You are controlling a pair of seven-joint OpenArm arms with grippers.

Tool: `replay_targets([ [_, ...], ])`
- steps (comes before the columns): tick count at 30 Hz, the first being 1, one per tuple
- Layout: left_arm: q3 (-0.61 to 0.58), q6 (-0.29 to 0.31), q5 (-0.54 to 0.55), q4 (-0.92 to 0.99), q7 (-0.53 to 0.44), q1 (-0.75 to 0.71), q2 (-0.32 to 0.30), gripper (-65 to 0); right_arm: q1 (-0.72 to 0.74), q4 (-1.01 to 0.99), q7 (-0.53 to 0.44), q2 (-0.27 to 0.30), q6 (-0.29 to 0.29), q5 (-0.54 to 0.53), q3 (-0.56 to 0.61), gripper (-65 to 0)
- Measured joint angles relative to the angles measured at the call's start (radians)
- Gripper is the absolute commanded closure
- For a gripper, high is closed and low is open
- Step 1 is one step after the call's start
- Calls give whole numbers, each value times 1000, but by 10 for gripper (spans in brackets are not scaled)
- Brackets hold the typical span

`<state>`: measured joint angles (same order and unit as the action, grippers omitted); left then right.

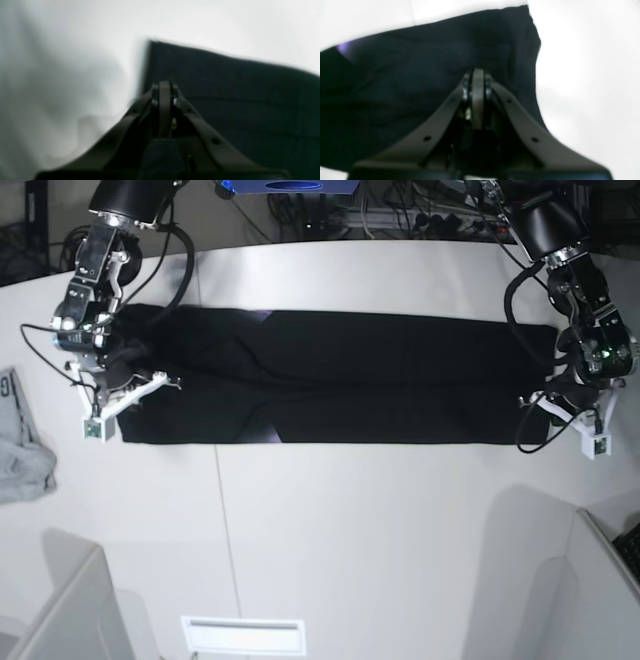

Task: Fold the T-shirt properly
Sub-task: 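Grasp the folded edge with both grippers and pull it toward the robot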

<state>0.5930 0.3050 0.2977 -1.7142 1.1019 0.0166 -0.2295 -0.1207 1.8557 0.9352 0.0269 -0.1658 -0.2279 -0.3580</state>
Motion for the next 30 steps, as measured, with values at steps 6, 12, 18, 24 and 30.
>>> replay_targets([
  [6, 97, 142, -2, -23, 41, -42, -16, 0, -19, 18, 4, -9, 0, 4, -2, 0],
  [12, 153, 219, 11, -18, -16, -93, -17, -428, -19, 16, 4, -11, 0, 1, -2, 0],
  [18, 158, 299, -6, 97, -146, -134, -23, -650, -17, 16, 3, -11, 0, 0, -2, 0],
  [24, 153, 307, -6, 313, -207, -84, -12, -650, -19, 16, 38, -11, 0, 4, -2, 0],
  [30, 159, 305, -2, 368, -250, -46, -7, -650, -31, 16, 39, -11, 0, 3, -2, 0],
])
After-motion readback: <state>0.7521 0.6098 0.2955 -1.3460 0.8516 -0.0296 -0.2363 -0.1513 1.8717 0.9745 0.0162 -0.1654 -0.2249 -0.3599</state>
